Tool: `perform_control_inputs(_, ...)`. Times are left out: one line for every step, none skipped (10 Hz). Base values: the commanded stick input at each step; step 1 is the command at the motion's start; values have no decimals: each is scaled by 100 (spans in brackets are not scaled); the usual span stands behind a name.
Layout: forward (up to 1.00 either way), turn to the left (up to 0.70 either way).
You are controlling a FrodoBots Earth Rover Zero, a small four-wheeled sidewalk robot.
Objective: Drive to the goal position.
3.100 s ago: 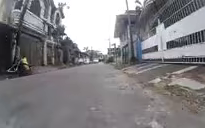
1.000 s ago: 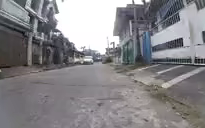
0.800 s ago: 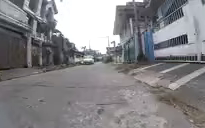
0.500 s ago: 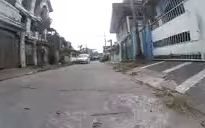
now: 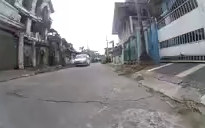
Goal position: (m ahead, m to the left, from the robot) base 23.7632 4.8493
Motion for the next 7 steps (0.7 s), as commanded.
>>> perform_control_inputs(100, -39)
perform_control_inputs(100, -11)
perform_control_inputs(100, 1)
perform_control_inputs(100, 1)
perform_control_inputs(100, 1)
perform_control_inputs(100, 1)
perform_control_inputs(100, -37)
